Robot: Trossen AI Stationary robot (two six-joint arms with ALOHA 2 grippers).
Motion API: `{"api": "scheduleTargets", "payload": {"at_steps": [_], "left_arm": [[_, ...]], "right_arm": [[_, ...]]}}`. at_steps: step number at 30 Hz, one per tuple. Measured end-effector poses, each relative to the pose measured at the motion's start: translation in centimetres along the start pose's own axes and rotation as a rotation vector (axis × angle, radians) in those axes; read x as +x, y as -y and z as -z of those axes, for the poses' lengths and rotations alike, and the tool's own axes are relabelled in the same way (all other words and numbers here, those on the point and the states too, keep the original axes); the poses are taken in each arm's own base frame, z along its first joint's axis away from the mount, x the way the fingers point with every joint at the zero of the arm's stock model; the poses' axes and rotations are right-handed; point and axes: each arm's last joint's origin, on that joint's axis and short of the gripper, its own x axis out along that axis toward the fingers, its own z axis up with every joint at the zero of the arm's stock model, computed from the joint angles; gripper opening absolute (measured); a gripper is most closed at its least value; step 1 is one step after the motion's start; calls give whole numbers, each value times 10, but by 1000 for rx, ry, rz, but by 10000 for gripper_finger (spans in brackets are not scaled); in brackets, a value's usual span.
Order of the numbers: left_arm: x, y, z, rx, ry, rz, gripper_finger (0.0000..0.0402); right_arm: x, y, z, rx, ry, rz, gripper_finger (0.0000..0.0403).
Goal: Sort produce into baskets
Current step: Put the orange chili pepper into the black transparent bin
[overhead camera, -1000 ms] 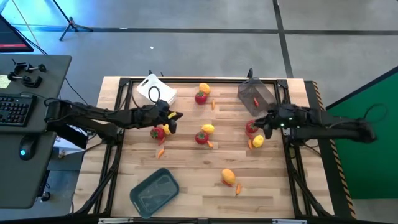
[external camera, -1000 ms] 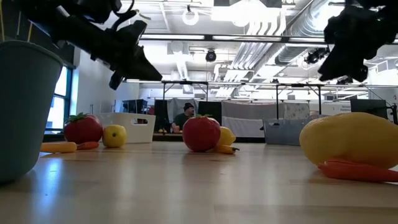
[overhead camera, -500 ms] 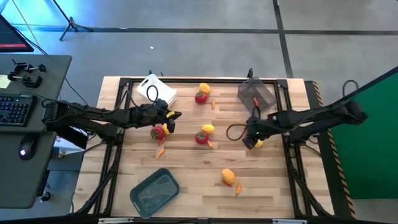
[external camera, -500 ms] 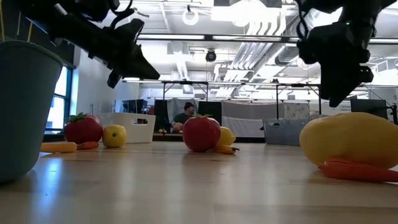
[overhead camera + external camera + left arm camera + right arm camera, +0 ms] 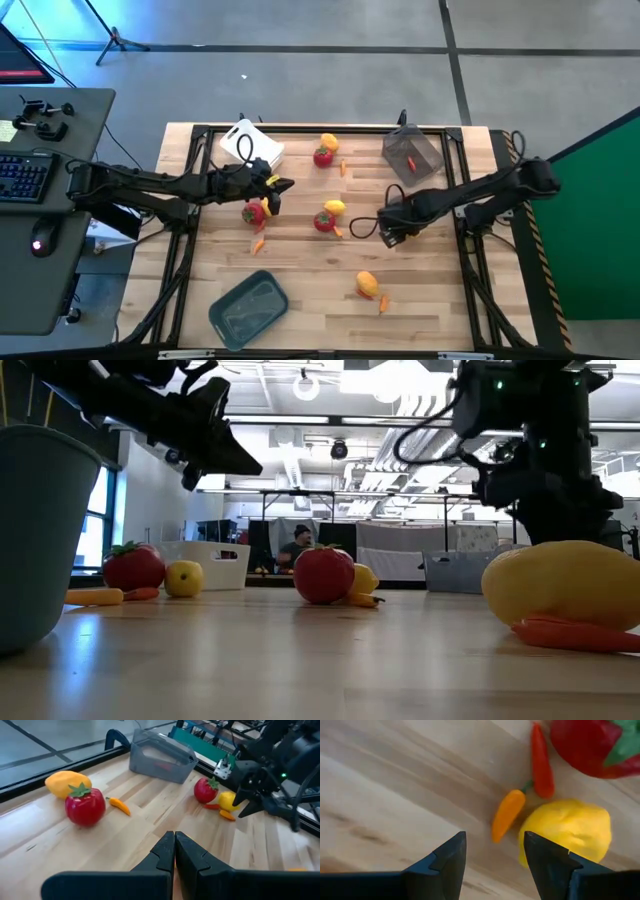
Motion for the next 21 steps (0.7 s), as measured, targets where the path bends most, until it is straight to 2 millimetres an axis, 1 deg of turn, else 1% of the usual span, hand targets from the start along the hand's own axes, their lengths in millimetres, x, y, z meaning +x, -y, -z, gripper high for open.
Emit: {"api": "scheduleTargets", "payload": {"at_steps": [7, 13, 21], "left_arm": [[0, 0, 0, -1, 1, 2, 0], [0, 0, 0, 0, -2, 10, 0], [0, 0, 0, 7, -4, 9, 0]], "right_arm": [[17, -6, -3, 18, 2, 72, 188], [28, -9, -5, 17, -6, 99, 188], [34, -14, -7, 23, -5, 98, 187]]}}
